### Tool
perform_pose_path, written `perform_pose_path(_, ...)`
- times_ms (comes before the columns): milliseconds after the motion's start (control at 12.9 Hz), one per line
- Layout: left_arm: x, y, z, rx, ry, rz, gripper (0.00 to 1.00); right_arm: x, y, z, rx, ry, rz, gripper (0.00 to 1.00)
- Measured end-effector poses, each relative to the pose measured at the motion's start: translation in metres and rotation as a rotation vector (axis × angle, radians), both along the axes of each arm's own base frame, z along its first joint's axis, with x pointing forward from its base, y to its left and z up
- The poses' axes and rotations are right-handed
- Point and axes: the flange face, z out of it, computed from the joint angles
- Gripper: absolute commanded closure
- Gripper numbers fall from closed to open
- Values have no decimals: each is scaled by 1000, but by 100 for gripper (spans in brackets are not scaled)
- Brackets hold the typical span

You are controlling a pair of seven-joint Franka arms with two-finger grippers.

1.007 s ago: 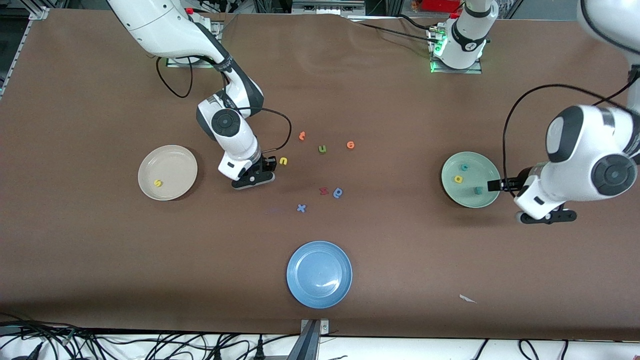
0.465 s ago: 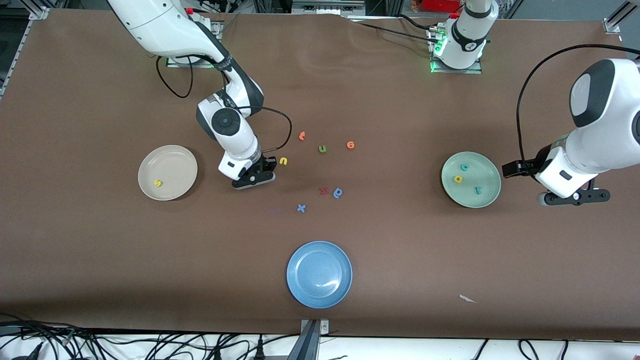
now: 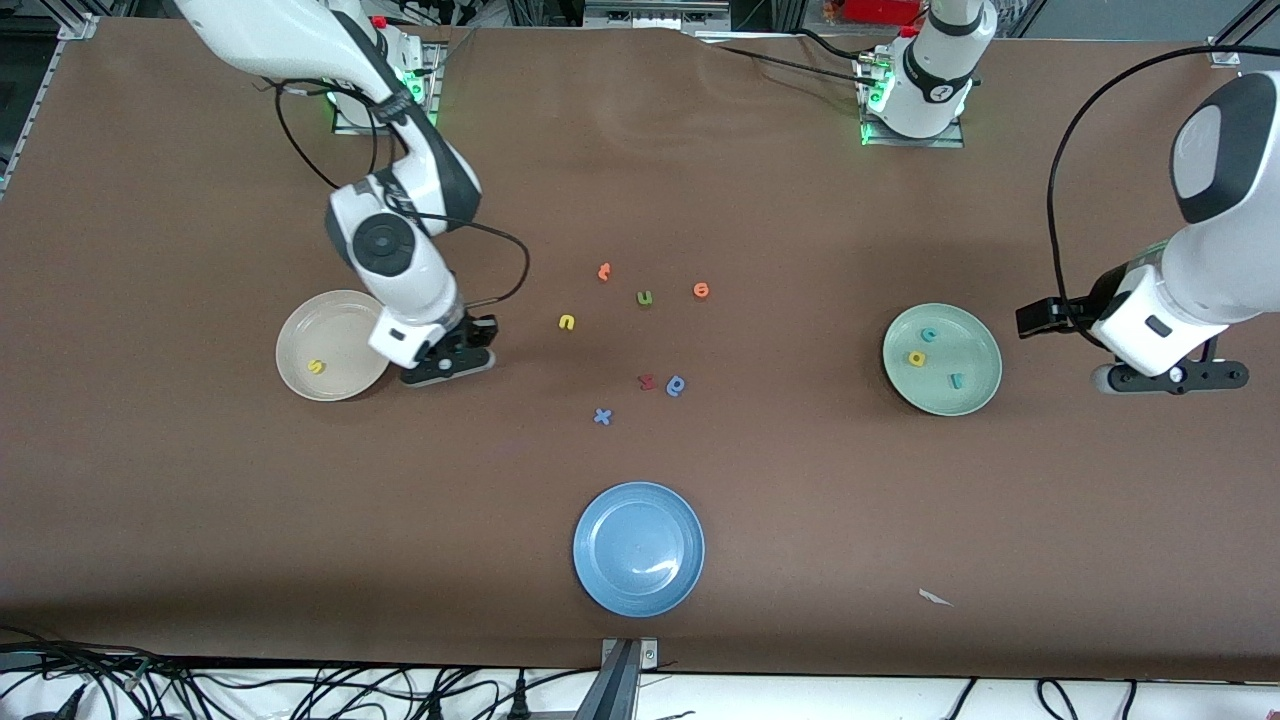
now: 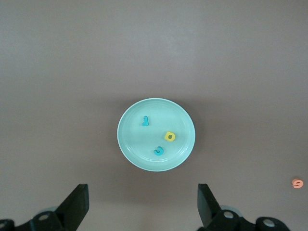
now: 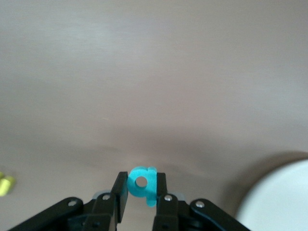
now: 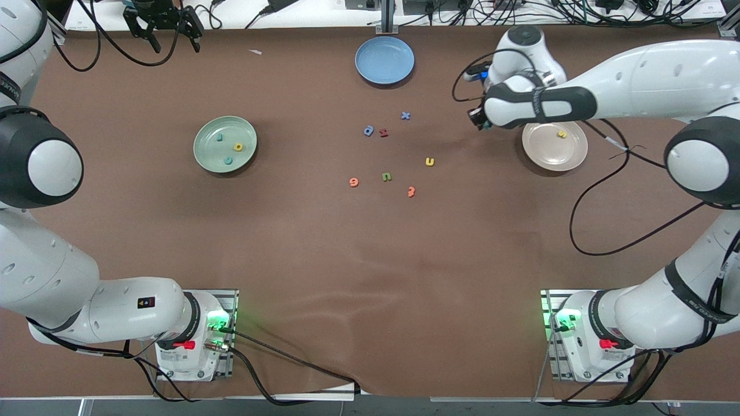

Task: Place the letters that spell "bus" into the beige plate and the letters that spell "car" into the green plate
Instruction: 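Retract the left gripper while the right gripper places a on white plate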

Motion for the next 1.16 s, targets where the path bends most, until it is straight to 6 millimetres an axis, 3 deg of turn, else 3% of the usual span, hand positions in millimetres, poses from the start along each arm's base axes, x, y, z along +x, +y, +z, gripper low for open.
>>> perform_pose_path(155,-3,-1,11,-7,-15,7,1,3,-39,11,-14,20,20,87)
perform_pose_path(310,-7,-7,21,-26,-30,8,1,6,-86,11,-20,47,51,85)
perform_pose_path(387,-9,-7,25,-40,-34,12,1,8,-112,8,-22,63,65,80)
perform_pose_path(465,-11,-5,27,-44,-38,12,1,9,-133,5,-23,81,78,71)
perform_pose_path(542,-14,-3,29,-45,-47,9,1,9,-150,3,-24,96,90,44)
perform_pose_path(619,-17,-2,29,-45,-63,8,1,8,-161,0,-23,103,93,26)
perform_pose_path(774,-24,2,25,-44,-83,14,1,6,-165,-2,-22,111,95,7)
perform_pose_path(1162,-28,9,21,-45,-83,7,1,5,-155,-2,0,113,89,6)
